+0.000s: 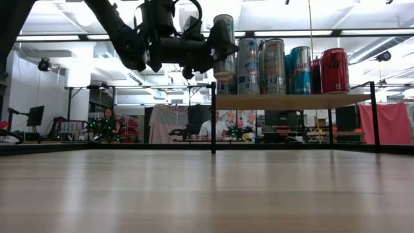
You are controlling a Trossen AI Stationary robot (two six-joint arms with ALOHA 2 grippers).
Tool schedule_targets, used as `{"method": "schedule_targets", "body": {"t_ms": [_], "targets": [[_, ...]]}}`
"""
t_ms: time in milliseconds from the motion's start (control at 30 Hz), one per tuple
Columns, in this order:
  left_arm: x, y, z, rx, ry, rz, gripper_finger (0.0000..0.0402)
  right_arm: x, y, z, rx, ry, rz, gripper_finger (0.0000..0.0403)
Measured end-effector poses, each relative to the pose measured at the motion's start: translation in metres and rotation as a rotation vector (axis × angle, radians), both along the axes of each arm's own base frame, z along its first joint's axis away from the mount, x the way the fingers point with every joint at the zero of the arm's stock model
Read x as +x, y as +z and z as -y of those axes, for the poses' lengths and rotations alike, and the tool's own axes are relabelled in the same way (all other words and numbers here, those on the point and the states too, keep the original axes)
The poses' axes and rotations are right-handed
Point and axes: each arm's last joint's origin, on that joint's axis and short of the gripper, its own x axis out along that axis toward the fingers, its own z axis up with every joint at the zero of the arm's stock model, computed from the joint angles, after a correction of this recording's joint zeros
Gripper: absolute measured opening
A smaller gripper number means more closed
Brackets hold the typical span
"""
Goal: Place canned beverage on shelf
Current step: Put the white pink soda can on the shelf aligned with the other white pink soda cans
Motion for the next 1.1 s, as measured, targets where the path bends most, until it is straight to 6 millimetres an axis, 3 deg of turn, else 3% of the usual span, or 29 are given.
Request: {"method": "schedule_targets", "body": {"t_ms": [300, 667, 1100], "targets": [[0.001, -0.004, -0.001, 0.002, 0.002, -0.007, 0.0250, 0.002, -0.002, -0.001, -0.004, -0.002, -0.008, 0.0325], [0.003, -0.004, 0.010, 0.020, -0.023, -0.015, 0.0251, 0.027, -0.015, -0.010, -0.079, 0.029, -0.074, 0.0325], [-0.004, 0.013, 0.047, 0.191, -0.071, -0.059, 0.0251, 0.050, 0.011, -0.018, -0.253, 0.161, -0.015, 0.0325]]}}
